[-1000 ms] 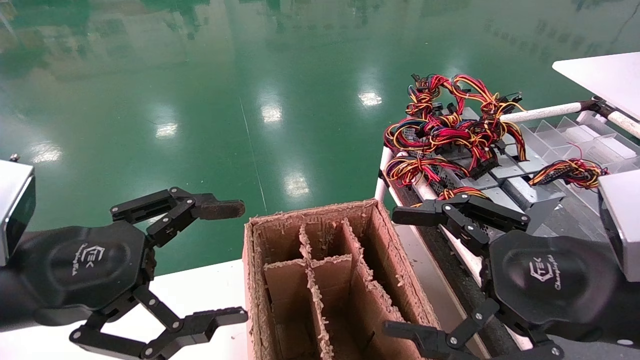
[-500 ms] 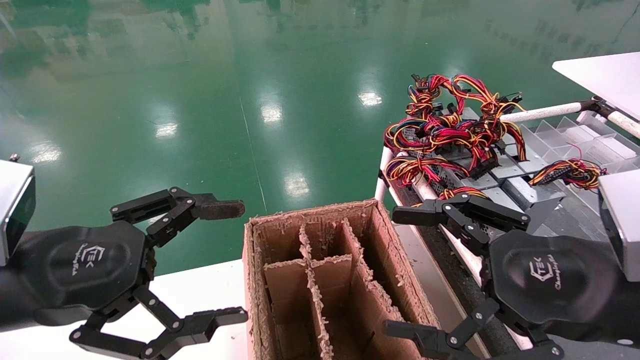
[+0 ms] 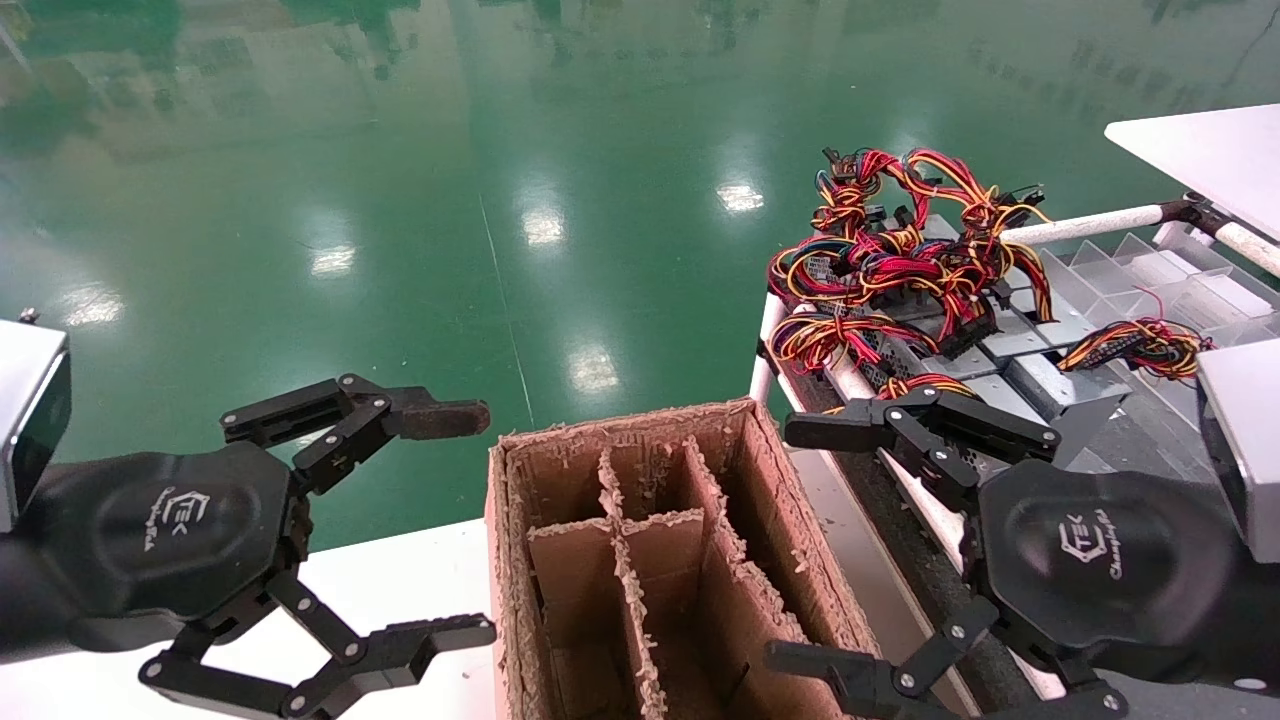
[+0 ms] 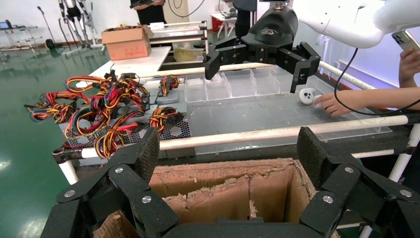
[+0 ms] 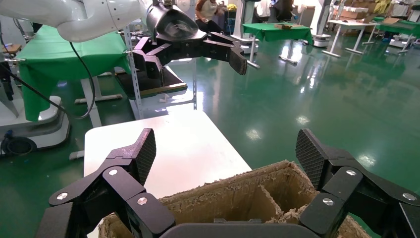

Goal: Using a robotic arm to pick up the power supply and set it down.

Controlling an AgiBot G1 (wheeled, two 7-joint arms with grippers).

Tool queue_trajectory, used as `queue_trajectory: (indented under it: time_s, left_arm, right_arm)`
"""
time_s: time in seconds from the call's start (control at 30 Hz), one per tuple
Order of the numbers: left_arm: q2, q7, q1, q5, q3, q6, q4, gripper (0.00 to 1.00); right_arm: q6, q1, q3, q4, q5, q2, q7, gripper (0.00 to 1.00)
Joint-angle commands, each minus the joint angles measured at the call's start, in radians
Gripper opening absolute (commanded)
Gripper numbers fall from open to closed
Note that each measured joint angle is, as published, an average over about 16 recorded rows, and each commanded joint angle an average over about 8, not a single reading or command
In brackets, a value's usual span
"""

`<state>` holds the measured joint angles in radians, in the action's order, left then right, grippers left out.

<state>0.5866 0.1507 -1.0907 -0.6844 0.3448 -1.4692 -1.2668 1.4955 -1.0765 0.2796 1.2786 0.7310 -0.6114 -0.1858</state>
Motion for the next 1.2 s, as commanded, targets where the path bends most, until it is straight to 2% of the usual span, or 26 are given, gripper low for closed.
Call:
queue_trajectory:
  time_s: [0.03,1.2]
  left_arm:
    - [0.0,0.0,0.0,0.0,0.0,0.0,0.0,1.0]
    - [0.0,0.0,0.0,0.0,0.0,0.0,0.0,1.0]
  right_arm:
    - [0.0,0.0,0.0,0.0,0.0,0.0,0.0,1.0]
    - [0.0,0.0,0.0,0.0,0.0,0.0,0.0,1.0]
